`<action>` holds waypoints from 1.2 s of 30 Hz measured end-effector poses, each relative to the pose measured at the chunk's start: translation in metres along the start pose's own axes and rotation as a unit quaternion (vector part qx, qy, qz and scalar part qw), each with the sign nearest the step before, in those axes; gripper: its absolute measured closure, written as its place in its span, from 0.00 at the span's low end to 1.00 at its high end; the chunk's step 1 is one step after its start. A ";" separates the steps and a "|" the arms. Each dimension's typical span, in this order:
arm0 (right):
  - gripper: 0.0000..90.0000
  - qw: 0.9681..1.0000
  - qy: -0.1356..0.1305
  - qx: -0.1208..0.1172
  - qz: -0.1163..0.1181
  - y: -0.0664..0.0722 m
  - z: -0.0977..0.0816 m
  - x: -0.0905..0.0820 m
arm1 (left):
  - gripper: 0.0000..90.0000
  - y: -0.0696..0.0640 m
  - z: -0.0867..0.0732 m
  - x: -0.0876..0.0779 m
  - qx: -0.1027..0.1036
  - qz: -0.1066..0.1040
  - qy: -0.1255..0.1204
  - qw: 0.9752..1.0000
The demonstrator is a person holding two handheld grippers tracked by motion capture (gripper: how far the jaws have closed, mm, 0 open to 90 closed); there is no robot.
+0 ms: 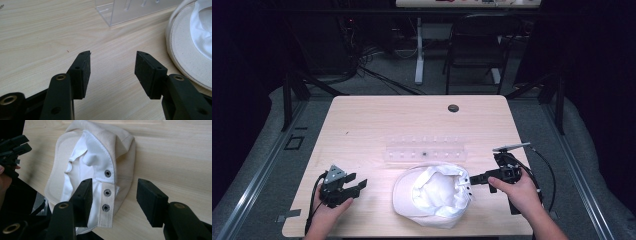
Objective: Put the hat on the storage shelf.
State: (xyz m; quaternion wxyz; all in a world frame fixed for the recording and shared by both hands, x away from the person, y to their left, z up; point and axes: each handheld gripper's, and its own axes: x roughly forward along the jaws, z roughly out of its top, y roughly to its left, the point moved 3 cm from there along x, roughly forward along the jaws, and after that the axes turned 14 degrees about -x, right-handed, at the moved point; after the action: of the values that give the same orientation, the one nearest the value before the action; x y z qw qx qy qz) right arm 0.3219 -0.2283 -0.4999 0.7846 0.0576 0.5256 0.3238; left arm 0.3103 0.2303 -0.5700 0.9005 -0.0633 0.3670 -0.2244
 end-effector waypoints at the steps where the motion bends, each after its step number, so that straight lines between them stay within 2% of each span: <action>1: 0.52 1.000 0.007 -0.004 0.006 0.000 0.000 0.000 | 0.52 0.000 0.000 0.000 0.000 0.000 0.000 1.000; 3: 0.52 1.000 0.007 -0.004 0.010 0.000 -0.001 0.001 | 0.52 0.000 0.000 0.000 0.000 -0.001 0.001 1.000; 4: 0.52 1.000 0.011 -0.001 0.020 0.000 -0.001 0.005 | 0.52 0.000 0.000 0.001 0.001 0.000 0.003 1.000; 14: 0.52 0.999 0.031 0.022 0.039 -0.001 -0.006 0.028 | 0.52 0.000 -0.001 0.002 0.000 0.000 0.004 1.000; 16: 0.52 0.998 0.036 0.017 0.045 -0.001 -0.006 0.029 | 0.52 0.000 -0.001 0.002 0.000 0.000 0.004 1.000; 19: 0.52 0.998 0.035 0.025 0.054 0.002 -0.005 0.037 | 0.52 0.000 -0.001 0.002 0.000 0.000 0.005 1.000; 20: 0.52 0.997 0.044 0.019 0.058 0.002 -0.005 0.039 | 0.52 0.000 -0.001 0.002 0.000 0.000 0.005 1.000; 22: 0.52 0.997 0.042 0.034 0.058 0.005 -0.005 0.044 | 0.52 -0.001 -0.001 0.002 -0.001 0.000 0.005 1.000; 23: 0.52 0.997 0.049 0.022 0.061 0.004 -0.006 0.045 | 0.52 -0.001 -0.001 0.002 0.000 0.000 0.005 1.000; 24: 0.52 0.997 0.043 0.035 0.061 0.006 -0.006 0.048 | 0.52 -0.001 -0.001 0.002 0.000 0.000 0.005 1.000; 27: 0.52 0.996 0.054 0.032 0.064 0.006 -0.007 0.054 | 0.52 0.000 -0.001 0.002 0.001 0.000 0.006 1.000; 35: 0.53 0.995 0.052 0.034 0.074 0.010 -0.004 0.052 | 0.52 -0.001 -0.001 0.002 0.000 0.000 0.006 1.000; 36: 0.53 0.995 0.051 0.025 0.080 0.011 -0.003 0.048 | 0.52 -0.001 -0.001 0.002 0.000 0.000 0.006 1.000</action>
State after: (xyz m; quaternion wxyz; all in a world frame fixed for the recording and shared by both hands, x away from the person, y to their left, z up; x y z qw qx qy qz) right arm 0.3257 -0.1930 -0.5342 0.7268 0.1029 0.5664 0.3746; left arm 0.3109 0.2288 -0.5721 0.8985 -0.0615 0.3722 -0.2245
